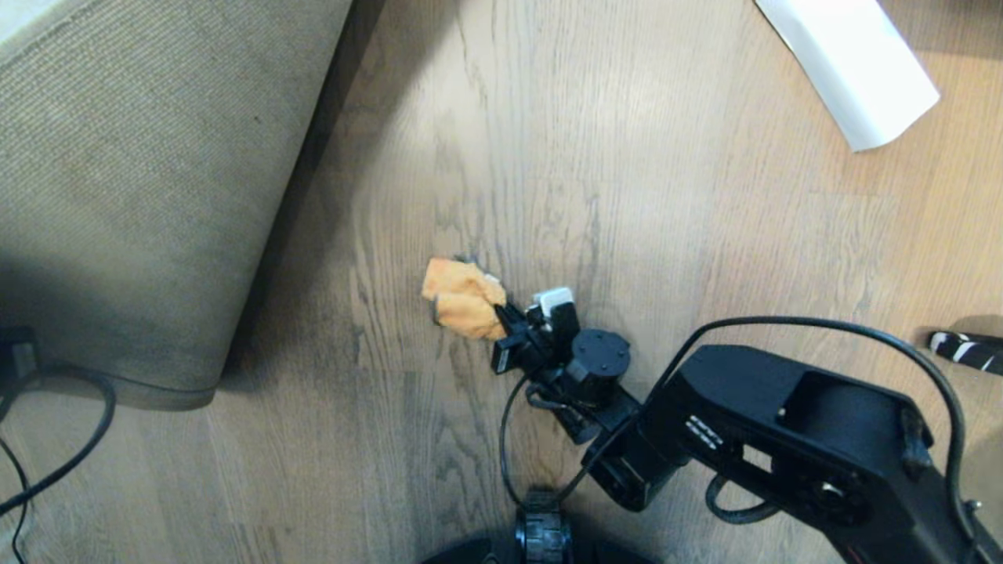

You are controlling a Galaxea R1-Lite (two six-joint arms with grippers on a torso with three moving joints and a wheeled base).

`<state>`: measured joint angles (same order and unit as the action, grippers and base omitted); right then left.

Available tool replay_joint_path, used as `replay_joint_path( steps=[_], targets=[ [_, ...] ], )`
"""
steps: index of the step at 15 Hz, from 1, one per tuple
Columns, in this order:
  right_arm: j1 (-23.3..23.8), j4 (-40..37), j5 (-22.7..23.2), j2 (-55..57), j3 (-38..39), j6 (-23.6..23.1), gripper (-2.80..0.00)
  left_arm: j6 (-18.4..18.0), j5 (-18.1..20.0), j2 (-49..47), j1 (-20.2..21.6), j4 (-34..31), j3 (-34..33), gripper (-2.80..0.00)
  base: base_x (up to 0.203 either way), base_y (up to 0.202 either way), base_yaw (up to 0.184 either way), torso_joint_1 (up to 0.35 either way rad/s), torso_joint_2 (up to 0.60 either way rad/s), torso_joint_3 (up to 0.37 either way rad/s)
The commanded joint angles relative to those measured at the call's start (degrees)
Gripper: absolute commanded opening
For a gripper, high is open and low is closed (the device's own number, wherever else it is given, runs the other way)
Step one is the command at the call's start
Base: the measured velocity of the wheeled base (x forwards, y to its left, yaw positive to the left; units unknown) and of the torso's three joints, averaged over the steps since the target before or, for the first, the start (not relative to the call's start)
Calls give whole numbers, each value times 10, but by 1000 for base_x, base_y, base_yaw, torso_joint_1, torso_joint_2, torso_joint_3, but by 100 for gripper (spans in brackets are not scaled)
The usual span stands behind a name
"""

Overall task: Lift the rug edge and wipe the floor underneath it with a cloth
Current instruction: Wipe the floor under the carpet with a rag

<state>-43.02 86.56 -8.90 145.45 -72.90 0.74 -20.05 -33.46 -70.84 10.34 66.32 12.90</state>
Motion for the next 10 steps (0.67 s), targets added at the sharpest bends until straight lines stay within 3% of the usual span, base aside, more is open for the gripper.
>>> replay_joint_path(
  steps=[1,4,10],
  targets=[
    [-33,34,5,2,3,1,-280,-1,-2,-1,0,5,-1,-280,0,0,0,0,0,0],
    [-83,34,5,9,14,2,-280,-1,-2,-1,0,5,-3,-280,0,0,0,0,0,0],
    [-132,34,4,14,17,3,-280,-1,-2,-5,0,5,-7,-280,0,0,0,0,0,0]
  ],
)
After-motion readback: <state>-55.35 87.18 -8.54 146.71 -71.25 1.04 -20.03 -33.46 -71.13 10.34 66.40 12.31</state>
